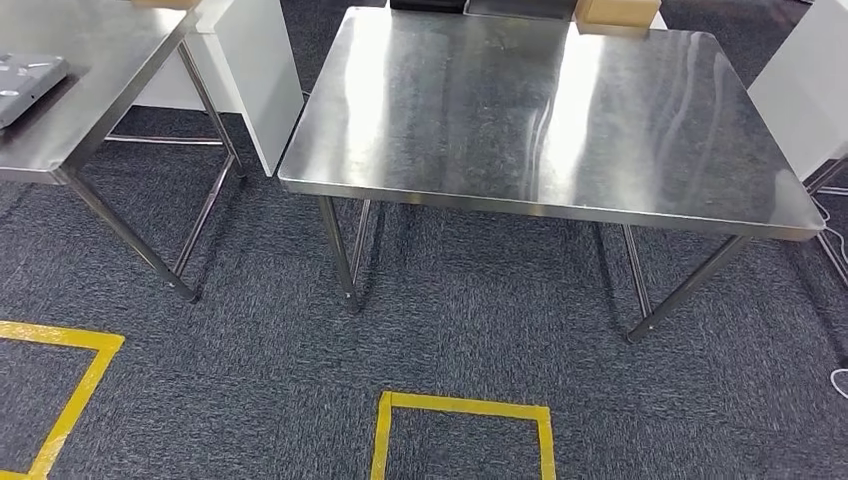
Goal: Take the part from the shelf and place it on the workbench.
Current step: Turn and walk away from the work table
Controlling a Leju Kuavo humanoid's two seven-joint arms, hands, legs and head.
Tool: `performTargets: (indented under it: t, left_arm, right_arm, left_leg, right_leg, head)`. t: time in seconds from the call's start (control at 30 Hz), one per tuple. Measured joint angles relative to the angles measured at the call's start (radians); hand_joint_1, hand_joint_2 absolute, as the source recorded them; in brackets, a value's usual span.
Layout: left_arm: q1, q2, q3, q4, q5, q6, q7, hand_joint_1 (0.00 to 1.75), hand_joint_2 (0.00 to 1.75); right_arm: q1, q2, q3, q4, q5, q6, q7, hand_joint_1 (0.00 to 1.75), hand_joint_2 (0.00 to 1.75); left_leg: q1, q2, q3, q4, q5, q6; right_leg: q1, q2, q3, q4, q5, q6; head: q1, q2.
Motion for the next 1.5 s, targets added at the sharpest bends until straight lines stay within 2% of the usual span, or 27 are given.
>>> performTargets:
  t: [0.07,0.1,0.13,0.2,0.27,0.33,0.37,0.4,0.47,0.53,0.6,0.67,0.73,0.8,0.87,0.9,0.93,0.97,1.03,1.1,1.13,1.2,1.27,1.37,1.4,1.43,1.5]
  left_arm:
    - [-0.001,-0.002,0.000,0.000,0.000,0.000,0.000,0.00,0.00]
    - [-0.002,-0.003,0.000,0.000,-0.001,0.000,0.001,0.00,0.00]
    - [-0.003,-0.003,0.000,0.000,-0.001,0.000,0.002,0.00,0.00]
    - [-0.004,-0.004,0.000,0.000,-0.003,-0.001,0.005,0.00,0.00]
    - [-0.005,-0.004,-0.001,0.000,-0.008,-0.002,0.010,0.00,0.00]
    - [-0.006,-0.004,-0.003,0.000,-0.014,-0.003,0.014,0.00,0.00]
    - [-0.007,-0.005,-0.004,0.000,-0.016,-0.003,0.015,0.00,0.00]
    - [-0.008,-0.005,-0.004,0.000,-0.017,-0.003,0.015,0.00,0.00]
    - [-0.011,-0.006,-0.005,0.000,-0.018,-0.003,0.016,0.00,0.00]
    - [-0.016,-0.008,-0.006,0.000,-0.018,-0.003,0.017,0.00,0.00]
    - [-0.022,-0.009,-0.009,-0.001,-0.018,-0.003,0.017,0.00,0.00]
    - [-0.024,-0.009,-0.012,-0.001,-0.018,-0.003,0.017,0.00,0.00]
    - [-0.023,-0.009,-0.012,-0.001,-0.018,-0.003,0.018,0.00,0.00]
    - [-0.023,-0.010,-0.013,-0.001,-0.019,-0.003,0.019,0.00,0.00]
    - [-0.023,-0.011,-0.013,-0.001,-0.020,-0.004,0.020,0.00,0.00]
    - [-0.023,-0.011,-0.013,-0.001,-0.021,-0.004,0.021,0.00,0.00]
    - [-0.024,-0.011,-0.013,-0.001,-0.022,-0.005,0.021,0.00,0.00]
    - [-0.024,-0.011,-0.013,-0.001,-0.023,-0.006,0.023,0.00,0.00]
    - [-0.025,-0.012,-0.013,-0.001,-0.023,-0.009,0.025,0.00,0.00]
    - [-0.026,-0.013,-0.014,-0.001,-0.024,-0.010,0.025,0.00,0.00]
    - [-0.027,-0.013,-0.014,-0.002,-0.024,-0.011,0.026,0.00,0.00]
    - [-0.028,-0.013,-0.013,-0.002,-0.024,-0.011,0.026,0.00,0.00]
    - [-0.028,-0.011,-0.013,-0.002,-0.024,-0.012,0.026,0.00,0.00]
    - [-0.029,-0.010,-0.013,-0.002,-0.024,-0.012,0.026,0.00,0.00]
    - [-0.030,-0.010,-0.013,-0.002,-0.024,-0.013,0.026,0.00,0.00]
    - [-0.031,-0.010,-0.013,-0.002,-0.024,-0.014,0.026,0.00,0.00]
    - [-0.032,-0.010,-0.013,-0.002,-0.024,-0.015,0.026,0.00,0.00]
  right_arm:
    - [-0.003,-0.002,-0.002,0.000,0.000,0.000,0.000,0.00,0.00]
    - [-0.005,-0.002,-0.003,0.000,0.000,0.000,0.002,0.00,0.00]
    - [-0.005,-0.002,-0.003,0.000,0.002,0.000,0.004,0.00,0.00]
    - [-0.004,-0.001,-0.004,0.000,0.005,0.002,0.015,0.00,0.00]
    - [-0.002,-0.001,-0.004,0.001,0.008,0.009,0.025,0.00,0.00]
    - [-0.002,-0.003,-0.004,0.001,0.009,0.015,0.031,0.00,0.00]
    - [-0.002,-0.004,-0.004,0.001,0.010,0.017,0.033,0.00,0.00]
    - [-0.002,-0.005,-0.004,0.001,0.010,0.018,0.035,0.00,0.00]
    - [-0.002,-0.006,-0.004,0.001,0.010,0.018,0.036,0.00,0.00]
    - [-0.002,-0.007,-0.004,0.001,0.010,0.018,0.036,0.00,0.00]
    - [-0.002,-0.008,-0.004,0.001,0.010,0.018,0.037,0.00,0.00]
    - [-0.003,-0.008,-0.004,0.001,0.010,0.018,0.037,0.00,0.00]
    - [-0.002,-0.009,-0.004,0.001,0.010,0.018,0.037,0.00,0.00]
    - [0.000,-0.009,-0.004,0.001,0.010,0.018,0.037,0.00,0.00]
    - [0.001,-0.008,-0.004,0.001,0.012,0.019,0.038,0.00,0.00]
    - [0.001,-0.008,-0.004,0.001,0.014,0.020,0.038,0.00,0.00]
    - [0.001,-0.008,-0.004,0.001,0.017,0.020,0.038,0.00,0.00]
    - [0.001,-0.008,-0.003,0.001,0.021,0.020,0.038,0.00,0.00]
    - [0.000,-0.010,-0.002,0.001,0.031,0.020,0.038,0.00,0.00]
    - [-0.003,-0.009,0.001,0.001,0.038,0.020,0.038,0.00,0.00]
    - [-0.003,-0.007,0.002,0.001,0.039,0.020,0.038,0.00,0.00]
    - [0.000,-0.005,0.004,0.002,0.043,0.021,0.038,0.00,0.00]
    - [0.004,-0.003,0.006,0.003,0.045,0.021,0.038,0.00,0.00]
    - [0.003,-0.003,0.011,0.003,0.047,0.021,0.037,0.00,0.00]
    - [0.002,-0.003,0.013,0.003,0.047,0.020,0.037,0.00,0.00]
    - [0.001,-0.003,0.015,0.003,0.047,0.020,0.036,0.00,0.00]
    - [0.001,-0.003,0.016,0.003,0.047,0.020,0.036,0.00,0.00]
  left_leg:
    - [-0.004,0.000,-0.017,0.004,0.023,-0.008]
    - [-0.006,0.001,-0.023,0.005,0.035,-0.013]
    - [-0.008,0.002,-0.027,0.004,0.048,-0.018]
    - [-0.006,0.000,-0.035,0.004,0.060,-0.028]
    - [0.001,-0.006,-0.053,0.052,-0.003,-0.041]
    - [0.010,-0.009,-0.077,0.170,-0.117,-0.053]
    - [0.014,-0.010,-0.085,0.234,-0.152,-0.058]
    - [0.018,-0.010,-0.085,0.282,-0.161,-0.062]
    - [0.026,-0.010,-0.045,0.292,-0.118,-0.067]
    - [0.031,-0.012,0.056,0.176,-0.088,-0.067]
    - [0.027,-0.016,0.146,0.042,-0.114,-0.060]
    - [0.018,-0.017,0.162,-0.010,-0.129,-0.049]
    - [0.017,-0.011,0.141,-0.019,-0.111,-0.031]
    - [0.018,-0.006,0.113,-0.025,-0.084,-0.010]
    - [0.016,-0.003,0.082,-0.024,-0.059,-0.004]
    - [0.015,-0.001,0.066,-0.024,-0.046,-0.005]
    - [0.015,0.000,0.048,-0.023,-0.033,-0.008]
    - [0.015,0.002,0.034,-0.022,-0.020,-0.011]
    - [0.016,0.002,0.003,-0.017,0.005,-0.021]
    - [0.013,0.002,-0.024,-0.009,0.028,-0.033]
    - [0.010,0.002,-0.034,-0.006,0.040,-0.038]
    - [0.007,0.001,-0.042,-0.008,0.063,-0.042]
    - [0.010,-0.003,-0.054,0.016,0.037,-0.048]
    - [0.014,-0.006,-0.102,0.198,-0.121,-0.060]
    - [0.014,-0.006,-0.116,0.269,-0.157,-0.061]
    - [0.014,-0.006,-0.120,0.319,-0.169,-0.060]
    - [0.013,-0.007,-0.080,0.312,-0.138,-0.049]
  right_leg:
    - [0.004,0.000,0.118,-0.166,0.002,-0.006]
    - [0.007,0.001,0.155,-0.229,-0.009,-0.011]
    - [0.010,0.001,0.174,-0.267,-0.018,-0.017]
    - [0.005,-0.001,0.162,-0.273,-0.011,-0.030]
    - [-0.004,-0.006,0.142,-0.273,0.012,-0.054]
    - [-0.002,-0.011,0.115,-0.271,0.037,-0.070]
    - [0.000,-0.013,0.099,-0.269,0.049,-0.072]
    - [0.002,-0.014,0.081,-0.265,0.061,-0.071]
    - [0.003,-0.014,0.045,-0.251,0.081,-0.065]
    - [0.002,-0.013,0.010,-0.231,0.098,-0.056]
    - [0.003,-0.012,-0.015,-0.218,0.115,-0.042]
    - [0.001,-0.014,-0.029,-0.217,0.134,-0.026]
    - [0.000,-0.011,-0.046,-0.203,0.126,-0.018]
    - [0.000,-0.005,-0.076,-0.130,0.053,-0.029]
    - [-0.002,-0.002,-0.107,-0.003,-0.035,-0.040]
    - [-0.003,-0.001,-0.110,0.050,-0.053,-0.036]
    - [-0.005,-0.001,-0.101,0.077,-0.051,-0.025]
    - [-0.006,-0.001,-0.076,0.072,-0.032,-0.012]
    - [-0.014,-0.001,0.017,-0.035,0.010,0.008]
    - [-0.015,0.002,0.123,-0.195,0.003,0.009]
    - [-0.015,0.004,0.151,-0.248,-0.009,0.005]
    - [-0.015,0.006,0.152,-0.276,-0.015,-0.001]
    - [-0.024,0.001,0.137,-0.269,-0.002,-0.014]
    - [-0.020,-0.005,0.115,-0.266,0.023,-0.046]
    - [-0.015,-0.006,0.105,-0.265,0.031,-0.052]
    - [-0.011,-0.007,0.096,-0.262,0.039,-0.055]
    - [-0.003,-0.006,0.076,-0.255,0.050,-0.056]
  head:
    - [0.000,0.000]
    - [-0.002,0.000]
    - [-0.003,0.000]
    - [-0.005,0.000]
    - [-0.007,0.000]
    - [-0.010,0.000]
    - [-0.011,0.000]
    - [-0.011,0.000]
    - [-0.011,0.000]
    - [-0.012,0.000]
    - [-0.011,0.000]
    - [-0.010,0.000]
    - [-0.009,0.000]
    - [-0.003,0.000]
    - [0.000,0.000]
    - [0.000,0.000]
    - [0.000,0.000]
    - [0.000,0.000]
    - [0.001,0.000]
    - [0.003,0.000]
    - [0.003,0.000]
    - [0.001,0.000]
    - [-0.002,0.000]
    - [-0.010,0.000]
    - [-0.011,0.000]
    - [-0.012,0.000]
    - [-0.012,0.000]
